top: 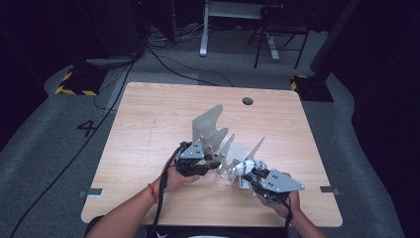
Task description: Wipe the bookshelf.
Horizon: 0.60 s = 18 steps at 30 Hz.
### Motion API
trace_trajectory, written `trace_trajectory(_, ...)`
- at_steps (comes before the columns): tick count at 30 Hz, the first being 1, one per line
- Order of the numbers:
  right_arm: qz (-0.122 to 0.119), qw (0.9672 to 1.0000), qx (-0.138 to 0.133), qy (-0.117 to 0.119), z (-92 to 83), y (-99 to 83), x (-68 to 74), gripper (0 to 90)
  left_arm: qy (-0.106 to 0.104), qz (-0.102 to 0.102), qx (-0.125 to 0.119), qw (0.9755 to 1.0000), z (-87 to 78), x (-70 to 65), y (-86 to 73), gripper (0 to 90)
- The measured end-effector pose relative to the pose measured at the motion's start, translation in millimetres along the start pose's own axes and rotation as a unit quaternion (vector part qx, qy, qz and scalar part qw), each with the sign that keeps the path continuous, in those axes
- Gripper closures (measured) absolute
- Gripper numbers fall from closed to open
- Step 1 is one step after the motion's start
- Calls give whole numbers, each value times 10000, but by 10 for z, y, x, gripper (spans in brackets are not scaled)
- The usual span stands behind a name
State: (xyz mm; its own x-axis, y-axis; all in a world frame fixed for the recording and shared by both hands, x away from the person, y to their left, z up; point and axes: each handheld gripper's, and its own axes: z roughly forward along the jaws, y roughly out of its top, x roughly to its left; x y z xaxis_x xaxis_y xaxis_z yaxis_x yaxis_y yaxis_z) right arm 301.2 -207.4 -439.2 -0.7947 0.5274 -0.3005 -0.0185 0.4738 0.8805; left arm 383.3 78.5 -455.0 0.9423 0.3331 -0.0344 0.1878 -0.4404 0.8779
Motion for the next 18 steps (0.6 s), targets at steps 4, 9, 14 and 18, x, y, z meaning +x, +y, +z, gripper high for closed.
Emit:
trace_trajectory(4,-192,9982,566,99,110,-170,53,791,-51,58,-4,10000,3,-13,-7,692)
trace_trajectory(9,222,9950,936,273,223,-396,-46,789,-93,91,0,9999,9,-21,-5,704)
trace_trajectory(14,573,9949,835,-37,138,-377,-223,790,-117,84,-21,9999,10,-17,-11,707)
trace_trajectory(18,732,9951,478,-453,9,-256,-399,790,-117,79,-27,9999,12,-17,-11,707)
